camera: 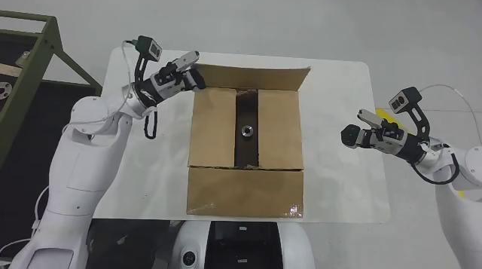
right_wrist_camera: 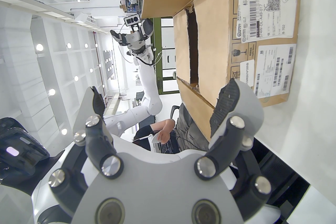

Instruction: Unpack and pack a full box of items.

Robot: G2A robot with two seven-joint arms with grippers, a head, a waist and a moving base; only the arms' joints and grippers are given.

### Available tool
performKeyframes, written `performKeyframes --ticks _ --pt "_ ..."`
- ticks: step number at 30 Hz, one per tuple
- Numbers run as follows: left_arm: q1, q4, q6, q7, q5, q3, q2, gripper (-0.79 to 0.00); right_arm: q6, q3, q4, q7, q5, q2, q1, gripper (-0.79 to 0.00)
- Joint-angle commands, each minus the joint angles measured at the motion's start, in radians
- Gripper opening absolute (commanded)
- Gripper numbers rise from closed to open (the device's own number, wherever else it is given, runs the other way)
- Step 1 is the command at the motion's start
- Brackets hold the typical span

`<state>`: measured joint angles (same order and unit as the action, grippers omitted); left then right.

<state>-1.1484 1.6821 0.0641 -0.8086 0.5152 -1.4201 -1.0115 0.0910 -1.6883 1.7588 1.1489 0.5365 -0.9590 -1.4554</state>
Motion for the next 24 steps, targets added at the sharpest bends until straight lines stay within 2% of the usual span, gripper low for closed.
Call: performKeyframes --ticks 1,9,17,20,24 --pt "0.026 -0.007 -0.036 0.021 0.000 0.012 -0.002 0.000 0.000 0.000 0.000 0.000 0.000 0.000 0.000 0.000" --pt "0.126 -0.060 -0.135 0.122 -0.014 0.065 -0.016 0.000 0.000 0.000 0.000 0.000 0.000 0.000 0.000 0.000" --pt "0.220 -0.150 -0.208 0.239 -0.058 0.152 -0.038 0.000 0.000 0.000 0.000 0.000 0.000 0.000 0.000 0.000" --pt "0.261 -0.193 -0.275 0.300 -0.072 0.183 -0.048 0.000 0.000 0.000 0.000 0.000 0.000 0.000 0.000 0.000" --pt "0.303 -0.244 -0.309 0.368 -0.085 0.222 -0.062 0.000 0.000 0.000 0.000 0.000 0.000 0.000 0.000 0.000"
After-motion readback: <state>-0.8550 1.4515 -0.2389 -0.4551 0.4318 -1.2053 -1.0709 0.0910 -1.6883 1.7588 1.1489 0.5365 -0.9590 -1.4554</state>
